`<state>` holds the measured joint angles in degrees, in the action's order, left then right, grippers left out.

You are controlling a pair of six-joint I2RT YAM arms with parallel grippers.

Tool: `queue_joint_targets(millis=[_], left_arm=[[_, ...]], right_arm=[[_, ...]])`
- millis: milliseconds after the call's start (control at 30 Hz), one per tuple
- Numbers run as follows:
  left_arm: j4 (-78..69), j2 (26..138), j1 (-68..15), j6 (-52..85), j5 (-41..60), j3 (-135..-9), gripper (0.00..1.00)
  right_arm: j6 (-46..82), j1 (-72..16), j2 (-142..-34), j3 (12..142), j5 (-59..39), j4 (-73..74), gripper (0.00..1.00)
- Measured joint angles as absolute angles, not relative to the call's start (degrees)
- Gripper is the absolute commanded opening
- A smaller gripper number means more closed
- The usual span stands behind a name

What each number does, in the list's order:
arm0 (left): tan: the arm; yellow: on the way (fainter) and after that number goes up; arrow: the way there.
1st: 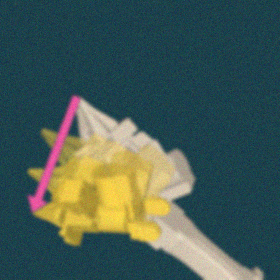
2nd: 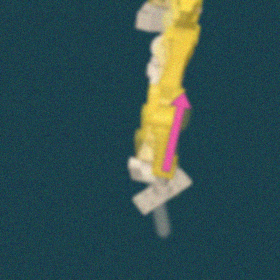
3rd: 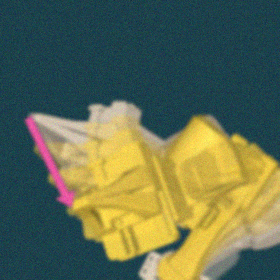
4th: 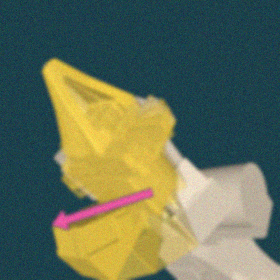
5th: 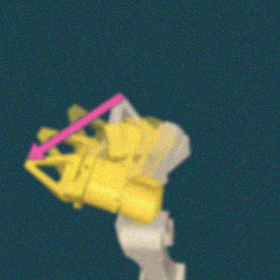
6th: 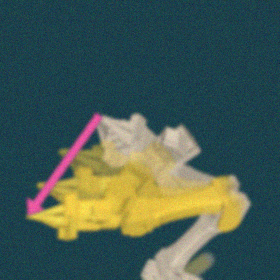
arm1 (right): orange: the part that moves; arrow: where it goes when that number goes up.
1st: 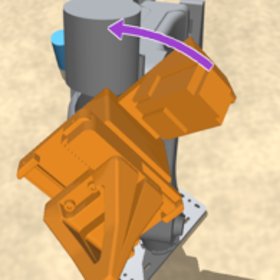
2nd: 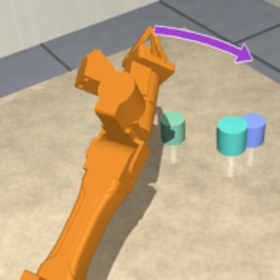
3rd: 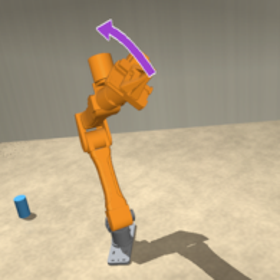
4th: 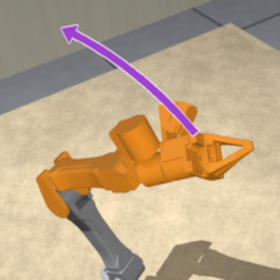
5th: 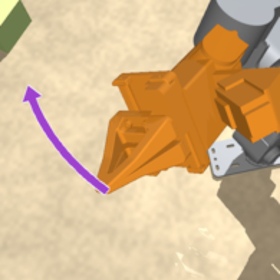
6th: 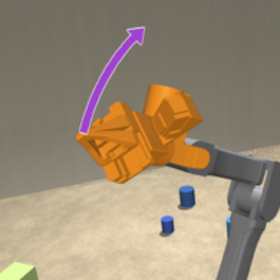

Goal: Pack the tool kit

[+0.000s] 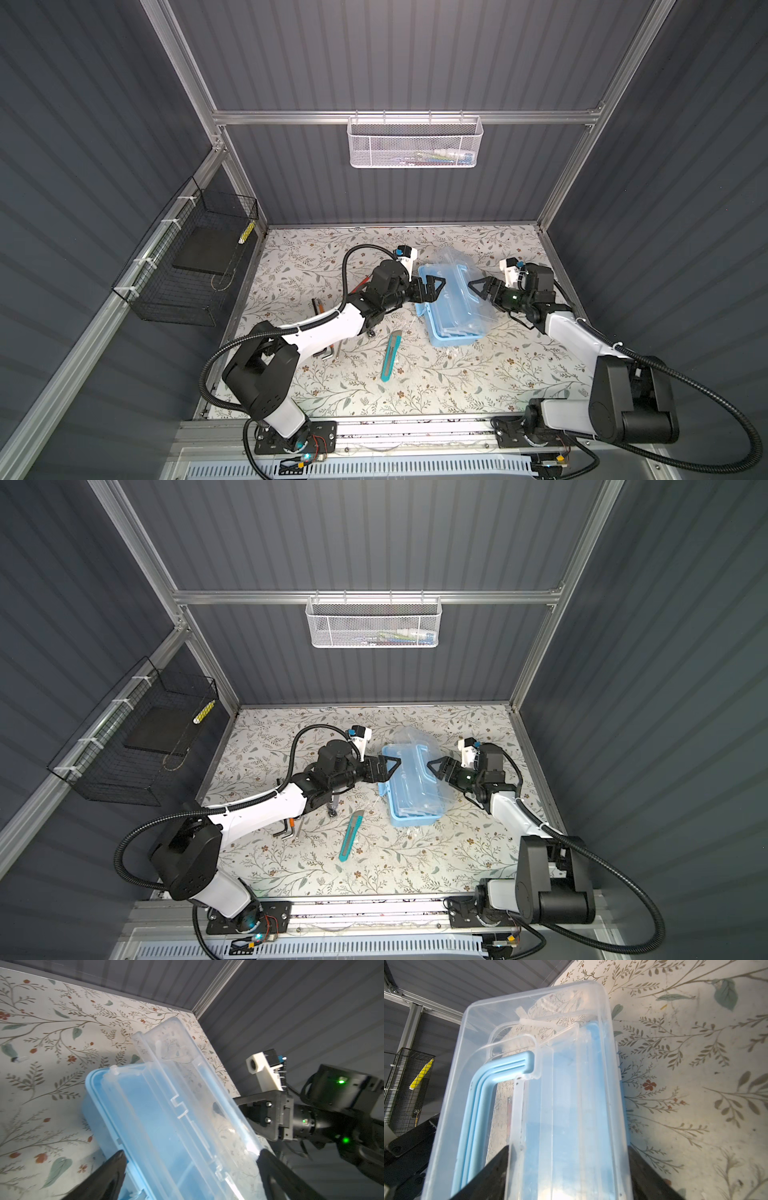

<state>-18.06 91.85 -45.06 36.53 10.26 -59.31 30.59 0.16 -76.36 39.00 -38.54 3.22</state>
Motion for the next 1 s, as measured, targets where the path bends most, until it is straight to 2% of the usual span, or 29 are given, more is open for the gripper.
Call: queue_joint_targets(millis=[767,1000], left_arm=[[-28.56,100.86,-47.59,46.61,16.62,-61.65,1.0],[-29.17,101.58,-47.59,47.48,16.75,-62.98,1.0]], right_arm=[[30.35,-1.69,-76.34,40.47,-36.03,1.08,0.8],[29.91,-1.93,-76.55,42.02,-34.76,-1.69,0.88]])
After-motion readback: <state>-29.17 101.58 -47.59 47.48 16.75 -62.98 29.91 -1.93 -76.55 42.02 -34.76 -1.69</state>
